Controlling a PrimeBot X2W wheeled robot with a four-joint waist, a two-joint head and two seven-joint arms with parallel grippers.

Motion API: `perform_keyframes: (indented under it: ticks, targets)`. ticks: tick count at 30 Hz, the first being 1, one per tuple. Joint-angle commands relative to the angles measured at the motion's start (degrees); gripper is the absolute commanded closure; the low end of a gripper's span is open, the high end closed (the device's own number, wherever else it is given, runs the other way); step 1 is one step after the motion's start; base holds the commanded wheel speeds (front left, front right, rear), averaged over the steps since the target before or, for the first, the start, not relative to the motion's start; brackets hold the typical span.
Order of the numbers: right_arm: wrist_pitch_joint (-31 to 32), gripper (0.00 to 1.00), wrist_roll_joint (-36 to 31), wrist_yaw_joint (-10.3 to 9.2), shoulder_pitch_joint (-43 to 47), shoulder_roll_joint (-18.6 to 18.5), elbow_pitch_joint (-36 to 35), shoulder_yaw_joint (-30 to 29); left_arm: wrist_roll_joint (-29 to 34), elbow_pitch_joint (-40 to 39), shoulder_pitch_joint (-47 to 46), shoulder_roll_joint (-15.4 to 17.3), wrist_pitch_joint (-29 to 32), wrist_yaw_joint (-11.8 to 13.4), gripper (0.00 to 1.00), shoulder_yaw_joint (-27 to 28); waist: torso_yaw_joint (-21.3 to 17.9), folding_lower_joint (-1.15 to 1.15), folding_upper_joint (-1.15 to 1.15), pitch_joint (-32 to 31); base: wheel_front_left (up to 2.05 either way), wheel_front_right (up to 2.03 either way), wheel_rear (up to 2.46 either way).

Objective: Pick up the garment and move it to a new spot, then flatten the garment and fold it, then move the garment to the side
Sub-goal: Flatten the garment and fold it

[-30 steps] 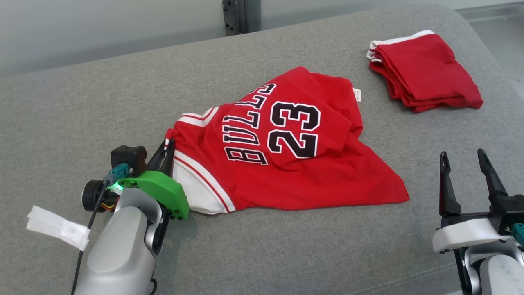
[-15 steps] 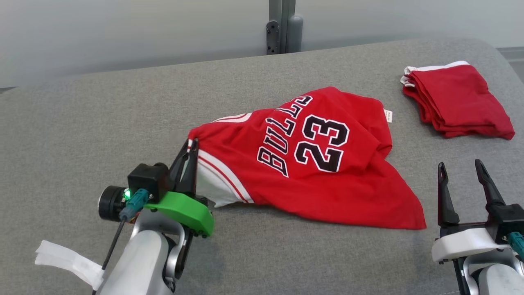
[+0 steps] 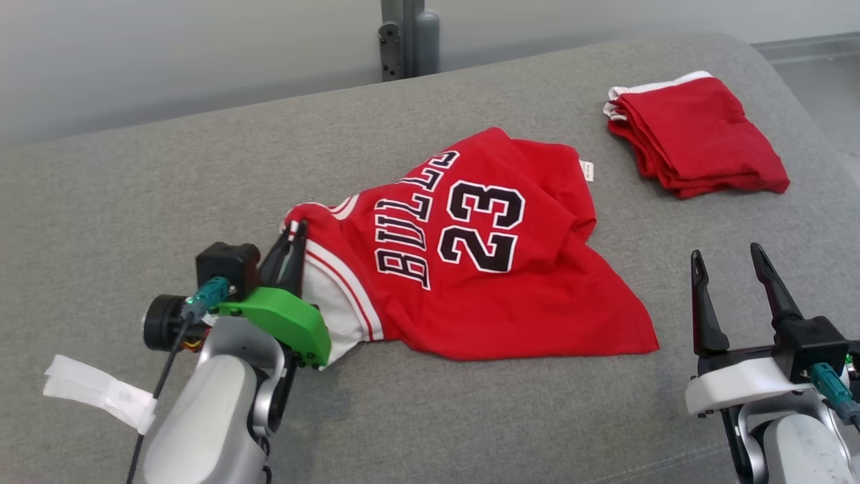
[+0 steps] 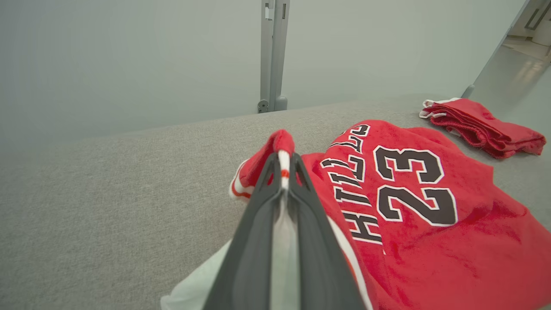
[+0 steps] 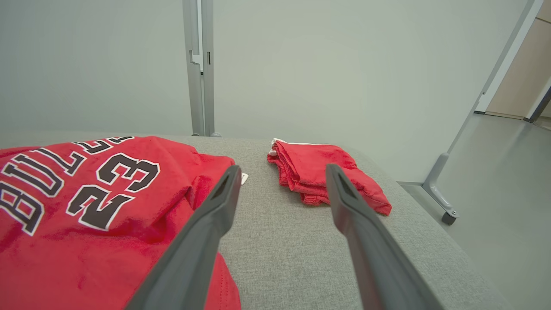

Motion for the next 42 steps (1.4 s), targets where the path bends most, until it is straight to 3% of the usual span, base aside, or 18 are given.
perform_keyframes:
  ticks: [1, 6, 11, 12, 13, 14, 26, 34, 42]
  targets:
    - [-0.2, 0.0, 0.4, -0.09, -1.1, -0.1, 0.0, 0.2, -0.4, 2.2, -1.8, 0.7, -0.9, 0.3, 1.0, 1.0, -4.3, 0.0, 0.0, 3.9, 0.0, 0.0, 0.0]
    - [-0.2, 0.0, 1.1, -0.09, -2.7, -0.1, -0.3, 0.7, -0.6, 10.4, -6.3, 2.0, -3.8, 0.4, 1.0, 3.2, -6.6, 0.0, 0.0, 6.7, 0.0, 0.0, 0.0]
    - [-0.2, 0.0, 1.6, -0.09, -3.5, -0.1, -0.2, 0.8, -1.3, 16.3, -9.9, 1.3, -7.0, -0.8, 1.0, 3.6, -7.1, 0.0, 0.0, 8.1, 0.0, 0.0, 0.0]
    - [-0.2, 0.0, 1.6, -0.09, -3.7, -0.1, -0.1, 0.9, -1.4, 17.2, -10.4, 1.1, -7.8, -1.2, 0.7, 3.5, -6.9, 0.0, 0.0, 8.2, 0.0, 0.0, 0.0]
    - [-0.2, 0.0, 1.6, -0.09, -3.8, -0.1, 0.1, 0.9, -1.6, 17.9, -11.0, 0.7, -8.5, -1.7, 0.06, 3.3, -6.7, 0.0, 0.0, 8.3, 0.0, 0.0, 0.0]
    - [-0.2, 0.0, 1.6, -0.09, -3.8, -0.1, 0.2, 1.0, -1.7, 18.6, -11.4, 0.3, -9.1, -2.3, 0.0, 3.2, -6.3, 0.0, 0.0, 8.3, 0.0, 0.0, 0.0]
    - [-0.2, 0.0, 0.5, -0.09, -2.5, -0.1, 0.8, 0.0, -2.3, 18.4, -10.8, -1.5, -12.8, -5.6, 0.0, 1.6, 0.7, 0.0, 0.0, 4.3, 0.0, 0.0, 0.0]
    - [-0.2, 0.0, 0.3, -0.09, -1.2, -0.1, 0.9, -0.2, -5.0, 16.0, -4.0, 0.3, -10.2, -4.3, 0.0, 3.0, 4.0, 0.0, 0.0, 2.0, 0.0, 0.0, 0.0]
    - [-0.2, 0.0, -0.2, -0.09, -2.0, -0.1, 0.4, 0.3, -6.4, 17.8, -1.4, 1.1, -6.9, -3.9, 0.0, 3.1, 2.9, 0.0, 0.0, 3.5, 0.0, 0.0, 0.0]
